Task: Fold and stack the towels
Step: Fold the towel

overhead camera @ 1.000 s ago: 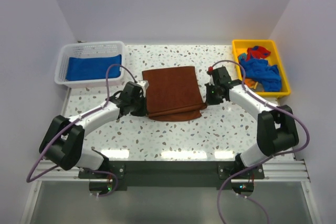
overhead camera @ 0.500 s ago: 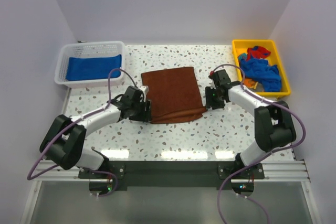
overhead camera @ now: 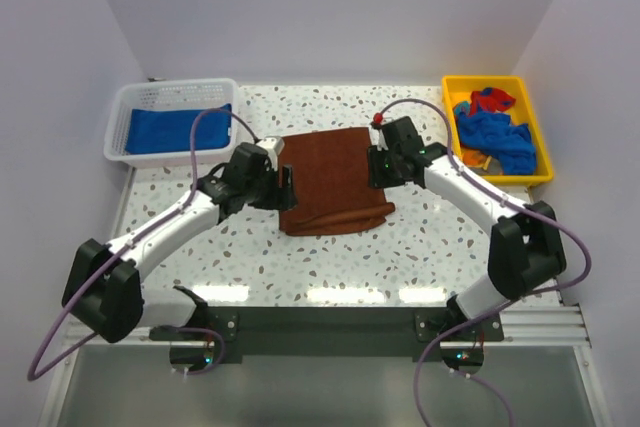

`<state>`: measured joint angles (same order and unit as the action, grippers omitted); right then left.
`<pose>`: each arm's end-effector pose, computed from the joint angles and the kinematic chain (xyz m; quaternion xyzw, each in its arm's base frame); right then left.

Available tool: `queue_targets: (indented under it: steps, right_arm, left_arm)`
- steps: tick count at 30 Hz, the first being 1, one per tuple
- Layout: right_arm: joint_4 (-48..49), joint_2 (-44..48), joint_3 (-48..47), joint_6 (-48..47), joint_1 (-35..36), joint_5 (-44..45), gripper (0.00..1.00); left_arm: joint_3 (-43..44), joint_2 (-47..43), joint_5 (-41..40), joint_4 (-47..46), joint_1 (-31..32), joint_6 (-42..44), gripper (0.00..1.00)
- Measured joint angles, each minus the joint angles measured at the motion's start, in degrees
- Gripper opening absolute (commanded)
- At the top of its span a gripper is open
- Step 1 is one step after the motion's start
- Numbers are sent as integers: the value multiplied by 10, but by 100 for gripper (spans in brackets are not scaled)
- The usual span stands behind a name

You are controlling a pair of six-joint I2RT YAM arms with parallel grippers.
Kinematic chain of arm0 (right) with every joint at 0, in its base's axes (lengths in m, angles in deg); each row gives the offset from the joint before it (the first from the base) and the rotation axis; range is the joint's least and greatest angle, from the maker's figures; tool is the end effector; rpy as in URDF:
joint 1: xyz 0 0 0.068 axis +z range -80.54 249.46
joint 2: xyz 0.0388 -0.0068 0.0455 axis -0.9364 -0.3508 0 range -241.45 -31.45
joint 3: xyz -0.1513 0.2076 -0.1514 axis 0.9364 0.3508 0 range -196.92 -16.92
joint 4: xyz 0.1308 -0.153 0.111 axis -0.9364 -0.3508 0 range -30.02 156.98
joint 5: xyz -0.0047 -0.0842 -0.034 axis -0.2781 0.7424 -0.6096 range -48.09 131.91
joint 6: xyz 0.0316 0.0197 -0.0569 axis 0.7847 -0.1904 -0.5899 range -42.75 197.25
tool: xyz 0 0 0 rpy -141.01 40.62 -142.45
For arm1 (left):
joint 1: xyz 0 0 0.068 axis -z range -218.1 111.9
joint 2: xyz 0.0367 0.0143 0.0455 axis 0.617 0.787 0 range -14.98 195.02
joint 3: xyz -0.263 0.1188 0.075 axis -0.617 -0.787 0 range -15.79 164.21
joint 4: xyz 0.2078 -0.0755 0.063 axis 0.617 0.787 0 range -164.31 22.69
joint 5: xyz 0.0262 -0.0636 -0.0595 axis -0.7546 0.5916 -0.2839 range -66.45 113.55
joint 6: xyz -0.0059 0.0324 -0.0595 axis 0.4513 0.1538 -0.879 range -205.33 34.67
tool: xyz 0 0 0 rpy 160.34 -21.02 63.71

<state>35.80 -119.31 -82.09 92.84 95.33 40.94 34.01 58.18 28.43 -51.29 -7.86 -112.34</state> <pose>0.2720 0.1329 0.2735 -0.0877 0.9466 0.1174 0.2871 0.2069 -0.1259 0.2696 0.0420 0.9268 -0.2125 0.3069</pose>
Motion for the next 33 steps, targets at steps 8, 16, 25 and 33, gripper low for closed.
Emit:
queue_targets:
  steps: [8, 16, 25, 33]
  right_arm:
    - [30, -115, -18, 3, 15, 0, 32]
    - [40, -122, 18, 2, 24, -1, 26]
    - [34, -33, 120, 11, 30, -17, 23]
    - [29, 34, 174, 29, 34, -46, 27]
  left_arm:
    - [25, 123, -16, -22, 44, 0, 61]
    - [17, 154, -33, -32, 85, -5, 61]
    - [-73, 112, -39, -48, 105, -31, 61]
    - [-104, 66, -45, -41, 116, -55, 63]
